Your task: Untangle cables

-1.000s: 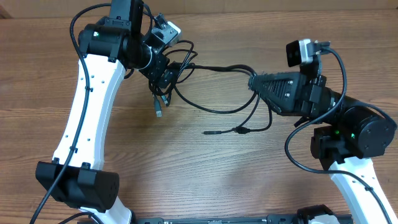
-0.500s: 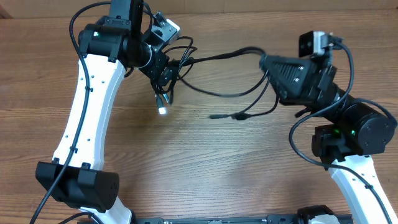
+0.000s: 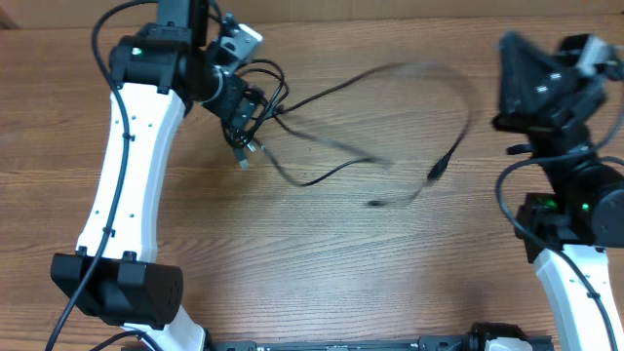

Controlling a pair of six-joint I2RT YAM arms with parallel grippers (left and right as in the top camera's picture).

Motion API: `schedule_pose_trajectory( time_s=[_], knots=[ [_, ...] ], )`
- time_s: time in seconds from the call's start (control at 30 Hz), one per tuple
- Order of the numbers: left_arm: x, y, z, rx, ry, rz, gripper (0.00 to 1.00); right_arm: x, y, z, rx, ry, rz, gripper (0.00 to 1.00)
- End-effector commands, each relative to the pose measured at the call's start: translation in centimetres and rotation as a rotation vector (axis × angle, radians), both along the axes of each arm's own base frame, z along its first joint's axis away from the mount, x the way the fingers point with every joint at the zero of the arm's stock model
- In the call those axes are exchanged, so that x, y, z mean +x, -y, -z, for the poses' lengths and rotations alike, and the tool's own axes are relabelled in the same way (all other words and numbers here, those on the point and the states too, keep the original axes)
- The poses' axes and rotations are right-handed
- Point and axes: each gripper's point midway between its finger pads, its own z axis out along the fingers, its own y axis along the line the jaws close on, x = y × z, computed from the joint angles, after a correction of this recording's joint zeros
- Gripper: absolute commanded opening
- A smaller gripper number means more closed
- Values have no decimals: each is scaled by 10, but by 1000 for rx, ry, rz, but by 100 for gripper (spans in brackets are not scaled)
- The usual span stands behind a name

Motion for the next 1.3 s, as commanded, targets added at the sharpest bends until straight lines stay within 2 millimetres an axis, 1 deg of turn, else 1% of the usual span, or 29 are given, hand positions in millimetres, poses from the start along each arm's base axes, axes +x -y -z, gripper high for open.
schedule_pose_trajectory(
  time_s=[0.0, 0.03, 0.13, 0.17, 0.23, 0.37, 0.43, 0.5, 0.63, 0.7, 0.83, 0.9, 0.93, 0.97, 1.03, 1.1, 1.23, 1.27],
  knots=[
    [4, -15, 8, 50, -12, -29, 100, -5, 18, -18, 33, 32, 74, 4],
    [4, -15, 8, 50, -10, -30, 100, -2, 15, -13, 14, 8, 60, 4],
    [5, -15, 7, 48, -5, -29, 99, 11, 1, 15, -84, -101, 15, 4],
    [5, -14, 8, 46, -6, -28, 100, 14, -1, 21, -101, -123, 6, 4],
    [5, -12, 7, 35, -8, -22, 100, 21, -7, 41, -151, -200, -23, 4],
    [4, -5, 7, -2, -10, -3, 100, 27, -19, 75, -277, -286, -62, 6],
    [3, -1, 6, -20, -11, 7, 100, 28, -24, 91, -343, -306, -78, 11],
    [3, 4, 5, -51, -15, 18, 100, 25, -29, 104, -423, -296, -90, 19],
    [2, 21, 0, -163, -26, 15, 99, 18, -40, 134, -591, -263, -128, 19],
    [6, 27, -4, -233, -30, -46, 100, 14, -43, 151, -669, -250, -147, 19],
    [14, 29, -10, -363, -63, -272, 100, 8, -46, 181, -775, -257, -171, 19],
    [18, 31, -12, -428, -83, -371, 100, 5, -46, 192, -811, -260, -176, 18],
    [19, 37, -15, -463, -89, -381, 100, 4, -46, 196, -826, -262, -179, 18],
    [19, 43, -18, -497, -92, -367, 100, 3, -47, 199, -838, -261, -181, 15],
    [17, 65, -28, -585, -112, -298, 100, 1, -47, 204, -856, -258, -186, 15],
    [13, 82, -35, -635, -125, -239, 99, -1, -51, 205, -871, -239, -197, 15],
    [8, 103, -38, -641, -125, -187, 100, -9, -67, 205, -903, -177, -238, 16],
    [7, 109, -39, -642, -126, -172, 95, -12, -74, 205, -918, -150, -252, 20]
  ],
)
